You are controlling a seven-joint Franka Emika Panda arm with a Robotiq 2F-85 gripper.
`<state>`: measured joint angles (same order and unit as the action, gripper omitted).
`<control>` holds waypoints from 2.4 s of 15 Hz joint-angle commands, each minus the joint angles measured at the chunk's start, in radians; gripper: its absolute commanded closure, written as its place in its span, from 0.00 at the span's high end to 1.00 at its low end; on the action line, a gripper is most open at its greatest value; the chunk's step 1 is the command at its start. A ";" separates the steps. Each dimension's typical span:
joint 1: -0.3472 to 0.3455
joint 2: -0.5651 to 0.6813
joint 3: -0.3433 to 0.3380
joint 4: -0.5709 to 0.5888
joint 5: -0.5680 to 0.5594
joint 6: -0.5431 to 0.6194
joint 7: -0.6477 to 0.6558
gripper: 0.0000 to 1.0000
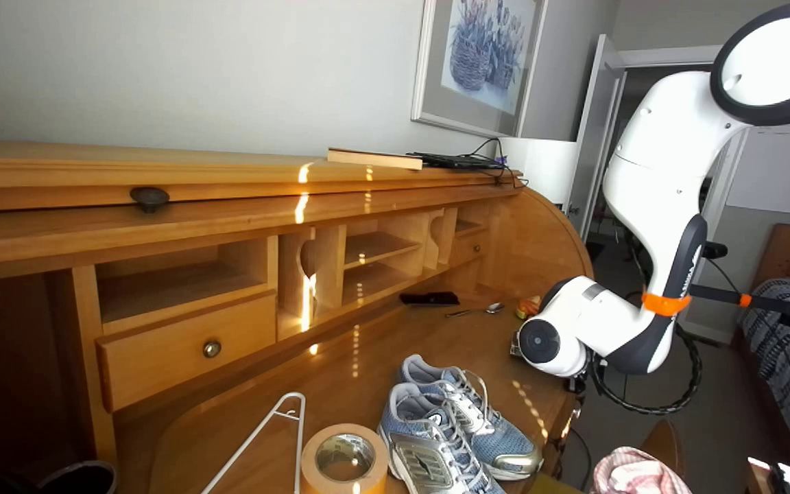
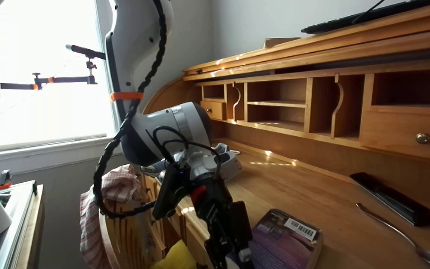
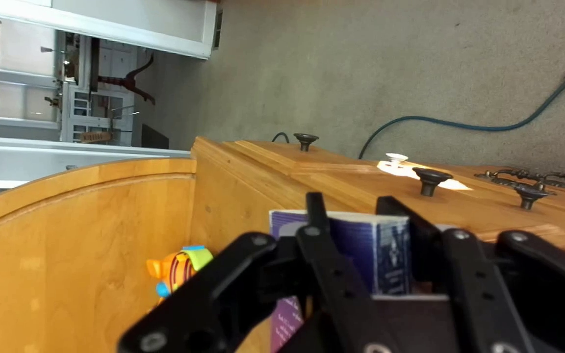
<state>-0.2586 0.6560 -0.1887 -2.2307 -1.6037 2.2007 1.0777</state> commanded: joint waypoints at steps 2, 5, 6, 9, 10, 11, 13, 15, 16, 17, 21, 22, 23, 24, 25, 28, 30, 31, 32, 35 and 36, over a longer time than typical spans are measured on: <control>-0.024 -0.012 0.019 -0.008 -0.013 0.019 -0.060 0.08; -0.028 -0.053 0.025 -0.037 -0.020 0.046 -0.107 0.08; -0.025 -0.070 0.026 -0.049 -0.026 0.052 -0.115 0.08; -0.024 -0.128 0.031 -0.085 -0.036 0.090 -0.143 0.08; -0.024 -0.143 0.031 -0.093 -0.038 0.103 -0.150 0.08; -0.024 -0.158 0.030 -0.100 -0.042 0.117 -0.152 0.08; -0.024 -0.191 0.029 -0.118 -0.054 0.149 -0.158 0.08; -0.027 -0.231 0.027 -0.142 -0.072 0.189 -0.158 0.08; -0.028 -0.248 0.025 -0.151 -0.081 0.207 -0.159 0.08; -0.030 -0.266 0.024 -0.162 -0.088 0.227 -0.161 0.08; -0.033 -0.324 0.018 -0.192 -0.143 0.284 -0.148 0.08; -0.035 -0.338 0.017 -0.199 -0.156 0.295 -0.147 0.08; -0.036 -0.351 0.016 -0.206 -0.171 0.303 -0.142 0.08; -0.038 -0.365 0.016 -0.213 -0.182 0.316 -0.147 0.08; -0.040 -0.378 0.016 -0.220 -0.192 0.326 -0.148 0.08; -0.044 -0.414 0.012 -0.243 -0.219 0.358 -0.161 0.08; -0.045 -0.436 0.009 -0.256 -0.233 0.379 -0.170 0.08; -0.048 -0.446 0.006 -0.264 -0.236 0.394 -0.184 0.08; -0.049 -0.454 0.003 -0.266 -0.235 0.406 -0.195 0.08; -0.058 -0.462 -0.010 -0.262 -0.217 0.442 -0.242 0.08; -0.062 -0.469 -0.013 -0.265 -0.217 0.458 -0.256 0.08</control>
<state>-0.2992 0.2303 -0.1879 -2.4691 -1.8037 2.6034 0.8690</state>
